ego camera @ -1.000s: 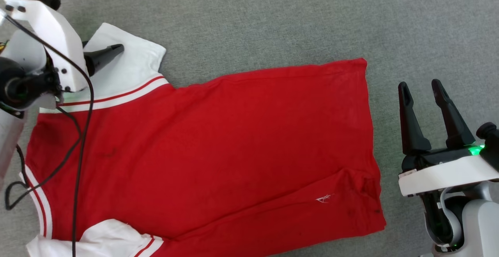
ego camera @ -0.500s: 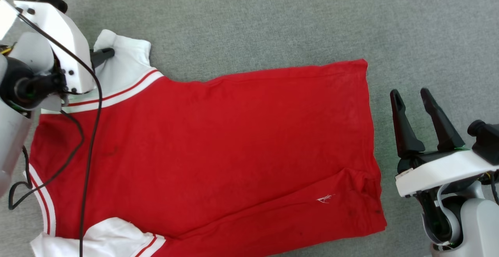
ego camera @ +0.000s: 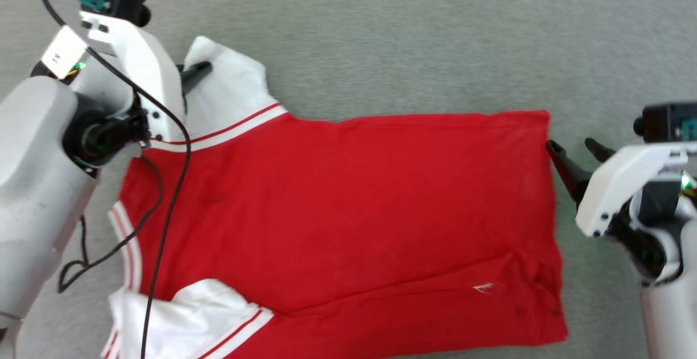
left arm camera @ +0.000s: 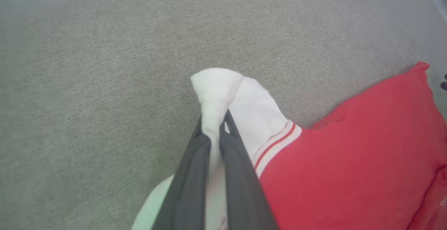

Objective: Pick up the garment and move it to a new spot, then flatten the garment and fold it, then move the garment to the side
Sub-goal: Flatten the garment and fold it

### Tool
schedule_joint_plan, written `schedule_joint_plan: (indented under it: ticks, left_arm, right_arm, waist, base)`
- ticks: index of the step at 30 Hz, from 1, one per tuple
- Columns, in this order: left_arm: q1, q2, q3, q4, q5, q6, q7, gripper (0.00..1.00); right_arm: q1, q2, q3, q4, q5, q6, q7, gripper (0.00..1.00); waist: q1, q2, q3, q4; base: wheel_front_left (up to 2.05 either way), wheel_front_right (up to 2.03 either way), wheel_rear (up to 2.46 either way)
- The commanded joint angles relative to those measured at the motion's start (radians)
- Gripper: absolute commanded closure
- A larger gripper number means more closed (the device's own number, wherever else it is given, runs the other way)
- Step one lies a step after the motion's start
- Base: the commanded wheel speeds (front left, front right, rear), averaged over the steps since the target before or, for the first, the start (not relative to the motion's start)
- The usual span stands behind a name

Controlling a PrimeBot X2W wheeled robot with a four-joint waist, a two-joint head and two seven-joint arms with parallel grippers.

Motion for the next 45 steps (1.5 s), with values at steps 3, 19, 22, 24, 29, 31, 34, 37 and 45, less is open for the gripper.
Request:
schedule_joint_plan:
  ticks: [3,19,22,24,29,31,34,37,45]
  left_arm:
    - [0.001,-0.011,-0.019,-0.026,-0.001,0.001,-0.036,1.0]
    - [-0.026,-0.062,-0.127,-0.064,-0.036,0.0,-0.155,1.0]
    - [-0.025,-0.068,-0.147,-0.052,-0.051,0.0,-0.174,1.0]
    - [-0.025,-0.068,-0.158,-0.043,-0.058,0.0,-0.187,1.0]
    - [-0.006,-0.067,-0.172,-0.023,-0.068,0.0,-0.23,1.0]
    - [0.011,-0.076,-0.181,-0.013,-0.077,0.0,-0.252,1.0]
    - [0.043,-0.081,-0.186,-0.003,-0.092,0.0,-0.286,1.0]
    - [0.091,-0.073,-0.195,0.006,-0.097,0.0,-0.319,1.0]
    - [0.277,-0.021,-0.212,-0.058,-0.108,0.034,-0.405,1.0]
  right_arm:
    - [-0.068,-0.036,0.018,0.025,-0.005,0.0,0.098,0.0]
    - [-0.113,-0.062,0.069,0.269,-0.028,0.0,0.408,1.0]
    - [-0.118,-0.063,0.066,0.26,-0.024,0.0,0.407,1.0]
    - [-0.138,-0.072,0.06,0.242,-0.024,0.0,0.39,1.0]
    - [-0.156,-0.074,0.024,0.19,-0.009,0.0,0.338,1.0]
    - [-0.147,-0.067,-0.002,0.163,0.004,0.0,0.309,1.0]
    - [-0.109,-0.056,-0.028,0.133,0.006,0.0,0.281,1.0]
    - [-0.057,-0.043,-0.042,0.103,0.004,0.0,0.263,1.0]
    - [0.122,-0.01,-0.045,0.041,0.006,0.0,0.202,1.0]
  waist:
    - [0.0,0.0,-0.01,0.058]
    - [0.0,0.0,0.008,0.164]
    - [0.0,0.0,-0.007,0.17]
    - [0.0,0.0,-0.019,0.171]
    - [0.0,0.0,-0.058,0.174]
    - [0.0,0.0,-0.082,0.179]
    - [0.0,0.0,-0.121,0.182]
    - [0.0,0.0,-0.163,0.183]
    - [0.0,0.0,-0.271,0.18]
  base:
    - [0.0,0.0,0.0]
    - [0.0,0.0,0.0]
    - [0.0,0.0,0.0]
    - [0.0,0.0,0.0]
    - [0.0,0.0,0.0]
    - [0.0,0.0,0.0]
    - [0.0,0.0,0.0]
    - [0.0,0.0,0.0]
    - [0.0,0.0,0.0]
